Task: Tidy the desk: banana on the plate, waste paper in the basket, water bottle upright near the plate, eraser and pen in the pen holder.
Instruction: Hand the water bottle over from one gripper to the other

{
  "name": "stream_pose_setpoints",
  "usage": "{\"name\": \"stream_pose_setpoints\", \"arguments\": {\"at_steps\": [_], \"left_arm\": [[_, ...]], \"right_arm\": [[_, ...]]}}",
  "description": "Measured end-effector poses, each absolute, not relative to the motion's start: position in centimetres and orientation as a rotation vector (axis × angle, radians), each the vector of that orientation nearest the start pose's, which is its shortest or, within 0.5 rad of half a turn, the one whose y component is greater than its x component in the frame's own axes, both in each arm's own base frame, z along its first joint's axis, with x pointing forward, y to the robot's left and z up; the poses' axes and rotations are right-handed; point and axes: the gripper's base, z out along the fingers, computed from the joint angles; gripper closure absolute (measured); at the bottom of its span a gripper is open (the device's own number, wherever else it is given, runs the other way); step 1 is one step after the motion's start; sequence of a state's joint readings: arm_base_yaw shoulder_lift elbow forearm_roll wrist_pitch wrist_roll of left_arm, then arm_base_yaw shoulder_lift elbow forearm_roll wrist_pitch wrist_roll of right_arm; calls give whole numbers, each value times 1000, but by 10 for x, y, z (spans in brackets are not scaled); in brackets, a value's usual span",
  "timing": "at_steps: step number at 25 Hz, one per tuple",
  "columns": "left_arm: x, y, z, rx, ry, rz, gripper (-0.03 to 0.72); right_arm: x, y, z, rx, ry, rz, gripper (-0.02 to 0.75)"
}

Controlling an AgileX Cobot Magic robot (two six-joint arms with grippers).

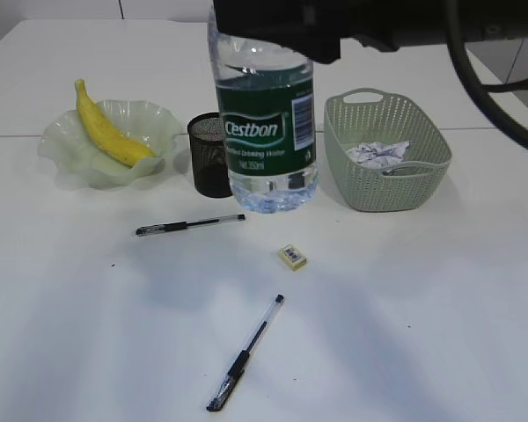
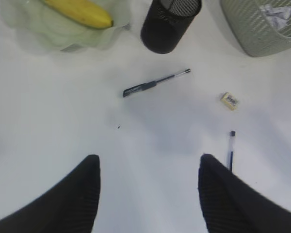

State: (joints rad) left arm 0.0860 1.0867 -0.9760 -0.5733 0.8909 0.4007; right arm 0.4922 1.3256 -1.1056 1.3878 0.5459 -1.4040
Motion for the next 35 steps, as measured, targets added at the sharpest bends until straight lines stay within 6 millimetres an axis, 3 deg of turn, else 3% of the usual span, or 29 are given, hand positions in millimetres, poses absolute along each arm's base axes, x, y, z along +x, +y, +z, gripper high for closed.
{"name": "stream_pose_setpoints", "arguments": {"at_steps": [5, 8, 12, 19, 27, 31, 35], "left_arm": [[217, -21, 351, 146, 2269, -460, 237], [222, -17, 355, 104, 2207, -413, 276], [225, -8, 354, 120, 2196, -264, 328], [229, 13, 344, 54, 2272, 11, 335], [244, 16, 364, -57, 1961, -1, 335], [245, 17, 340, -81, 1901, 11, 335], [238, -4, 302, -21, 1869, -31, 335]], "right_arm": [[239, 182, 384, -810, 1574, 846, 388], [240, 182, 384, -807, 1569, 841, 388], [240, 182, 384, -805, 1568, 840, 388], [240, 182, 384, -804, 1567, 841, 388], [240, 182, 384, -809, 1564, 835, 388], [240, 182, 384, -814, 1560, 828, 388], [241, 182, 384, -809, 1561, 817, 388]]}}
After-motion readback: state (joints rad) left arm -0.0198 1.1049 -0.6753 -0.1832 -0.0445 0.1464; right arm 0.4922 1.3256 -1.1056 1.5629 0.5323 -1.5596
